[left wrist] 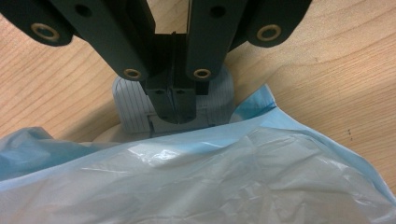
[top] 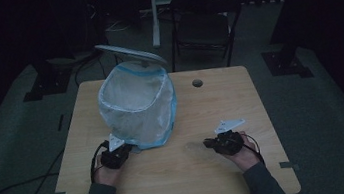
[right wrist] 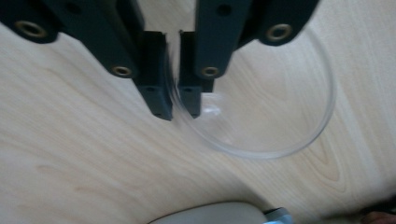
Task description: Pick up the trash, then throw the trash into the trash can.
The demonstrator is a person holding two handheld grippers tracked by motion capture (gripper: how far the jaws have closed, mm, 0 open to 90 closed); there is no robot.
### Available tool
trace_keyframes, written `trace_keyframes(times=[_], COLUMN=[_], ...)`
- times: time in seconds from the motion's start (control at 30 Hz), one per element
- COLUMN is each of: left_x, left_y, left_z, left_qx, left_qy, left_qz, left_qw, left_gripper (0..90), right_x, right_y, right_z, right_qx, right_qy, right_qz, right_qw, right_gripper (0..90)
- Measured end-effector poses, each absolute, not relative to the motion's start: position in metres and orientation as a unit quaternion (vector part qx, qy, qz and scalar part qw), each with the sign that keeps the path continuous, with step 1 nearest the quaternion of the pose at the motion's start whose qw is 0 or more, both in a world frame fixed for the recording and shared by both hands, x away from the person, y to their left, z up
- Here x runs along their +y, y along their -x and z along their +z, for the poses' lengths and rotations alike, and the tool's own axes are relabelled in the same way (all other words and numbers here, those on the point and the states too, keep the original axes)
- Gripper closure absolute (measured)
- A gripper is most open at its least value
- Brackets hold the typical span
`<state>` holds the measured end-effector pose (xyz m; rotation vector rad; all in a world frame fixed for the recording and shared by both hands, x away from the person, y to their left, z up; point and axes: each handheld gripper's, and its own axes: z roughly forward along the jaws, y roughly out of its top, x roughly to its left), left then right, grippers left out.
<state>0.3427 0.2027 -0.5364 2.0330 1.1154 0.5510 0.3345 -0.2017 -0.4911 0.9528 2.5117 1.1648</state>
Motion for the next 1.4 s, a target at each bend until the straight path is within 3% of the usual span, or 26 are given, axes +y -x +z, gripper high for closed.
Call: trace_keyframes(times=[0.63, 1.4], left_x=[0.203, 0.203], left_y=[-0.343, -0.343], left_z=[-0.536, -0.537], left_qx=[0.435, 0.436], left_qy=[-0.792, -0.791], left_qz=[0.215, 0.213], left_qw=[0.370, 0.372], left_gripper=[90.0, 90.0], right_x=[-0.206, -0.201], right_y=[-0.334, -0.336], right_z=[-0.476, -0.474], right_qx=[0.828, 0.829], right_qy=[-0.325, -0.318], right_qz=[0.429, 0.431], right_qw=[0.158, 0.159], right_gripper=[86.6, 86.7])
